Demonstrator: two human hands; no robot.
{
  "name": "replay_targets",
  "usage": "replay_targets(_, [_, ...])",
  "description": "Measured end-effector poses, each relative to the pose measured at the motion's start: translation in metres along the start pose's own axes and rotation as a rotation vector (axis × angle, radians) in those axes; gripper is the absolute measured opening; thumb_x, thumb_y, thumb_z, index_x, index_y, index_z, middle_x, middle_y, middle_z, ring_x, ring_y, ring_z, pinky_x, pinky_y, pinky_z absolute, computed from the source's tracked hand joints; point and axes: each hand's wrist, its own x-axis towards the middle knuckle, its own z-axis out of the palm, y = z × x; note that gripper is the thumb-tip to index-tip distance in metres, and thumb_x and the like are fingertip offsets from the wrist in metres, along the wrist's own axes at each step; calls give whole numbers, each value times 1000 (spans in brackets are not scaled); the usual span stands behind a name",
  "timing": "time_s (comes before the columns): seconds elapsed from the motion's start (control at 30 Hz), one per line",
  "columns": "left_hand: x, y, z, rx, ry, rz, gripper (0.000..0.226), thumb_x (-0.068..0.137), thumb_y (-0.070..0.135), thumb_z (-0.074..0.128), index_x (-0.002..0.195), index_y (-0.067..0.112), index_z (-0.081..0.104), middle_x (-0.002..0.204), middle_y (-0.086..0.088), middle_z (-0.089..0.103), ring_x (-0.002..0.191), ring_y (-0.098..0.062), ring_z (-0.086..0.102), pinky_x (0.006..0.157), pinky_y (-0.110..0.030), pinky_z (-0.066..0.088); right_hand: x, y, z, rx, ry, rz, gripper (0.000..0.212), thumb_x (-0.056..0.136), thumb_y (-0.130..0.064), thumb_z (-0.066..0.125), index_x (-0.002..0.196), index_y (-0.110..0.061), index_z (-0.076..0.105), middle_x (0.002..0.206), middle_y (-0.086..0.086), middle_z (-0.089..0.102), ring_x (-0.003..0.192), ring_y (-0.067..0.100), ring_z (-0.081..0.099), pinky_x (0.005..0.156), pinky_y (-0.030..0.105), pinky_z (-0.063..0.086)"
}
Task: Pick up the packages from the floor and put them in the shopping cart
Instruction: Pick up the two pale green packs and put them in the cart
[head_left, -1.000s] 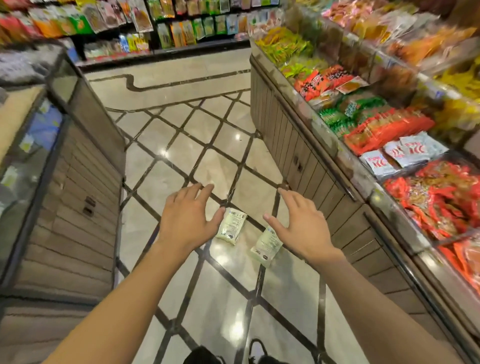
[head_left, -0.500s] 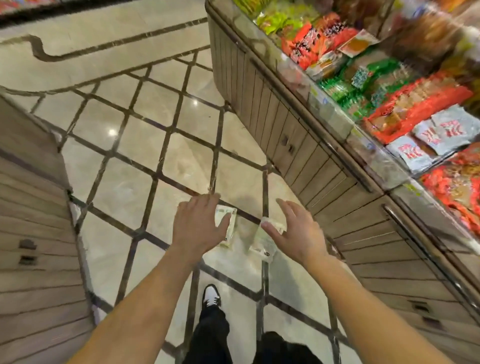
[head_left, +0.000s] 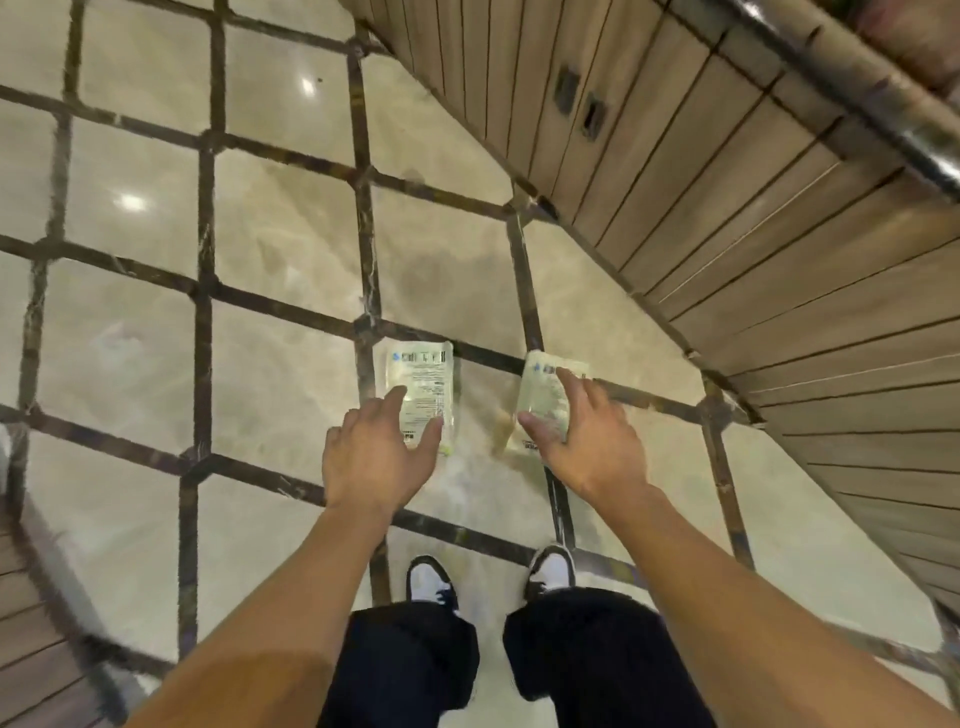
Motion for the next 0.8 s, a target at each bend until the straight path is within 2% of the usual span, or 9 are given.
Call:
replay_targets(0.2, [93,-32,162,11,-42,-19,68,100,61,49,154,20,49,141,-12,64,128,-36,59,102,-48,46,104,73,147,-2,-49,80,83,99,-75,37,165,-28,19,167,9,33,143,38,43,109,52,44])
replay_targets(0.3, [145,-51,220,33,-41,-41,70,100,62,46,156,20,45,142,-14,63,126,-39,59,100,-48,47,152,106,205,8,-60,128,86,99,-73,40,167,-30,8,171,11,22,147,41,36,113,54,41])
replay_targets(0.4, [193,-72,262,-17,-7,-67,68,101,59,49,156,20,45,141,-18,61,125,-42,58,99,-51,49,199,131,240,37,-56,197,95,97,-76,43,166,-38,-9,176,8,-2,157,42,18,121,56,31])
replay_targets(0.47, [218,-83,281,-62,41,-87,68,101,57,52,158,21,44,142,-19,60,128,-42,56,101,-52,49,226,142,253,41,-27,223,98,94,-80,43,165,-43,-14,176,5,-10,160,42,11,124,59,28])
replay_targets(0.53, [237,-94,294,-14,71,-84,72,100,61,51,160,23,39,147,-19,54,133,-42,51,104,-54,46,245,150,263,69,27,261,101,92,-81,45,163,-45,-15,176,6,-15,160,45,11,123,62,30])
replay_targets(0.6, [251,-103,303,78,80,-68,82,95,69,50,163,27,29,156,-17,43,141,-41,41,108,-58,41,257,154,272,160,90,326,109,88,-78,57,163,-45,-15,176,6,-16,156,47,21,117,62,38])
replay_targets(0.7, [266,-113,311,-47,78,-160,115,77,84,63,165,31,11,165,-15,26,149,-42,29,111,-65,38,267,155,283,340,126,413,129,78,-74,75,163,-40,-16,176,13,-1,146,47,40,112,60,45])
replay_targets(0.73, [271,-116,313,-156,67,-224,128,69,85,70,165,31,5,166,-16,24,150,-43,29,113,-67,37,270,154,285,433,126,426,135,75,-71,80,164,-38,-15,173,18,16,143,46,46,111,60,46])
replay_targets(0.8, [278,-120,318,-369,27,-324,147,58,80,83,166,27,0,167,-18,25,151,-44,32,116,-67,36,273,151,288,622,157,444,139,70,-63,89,164,-32,-9,152,16,52,132,41,58,108,58,50])
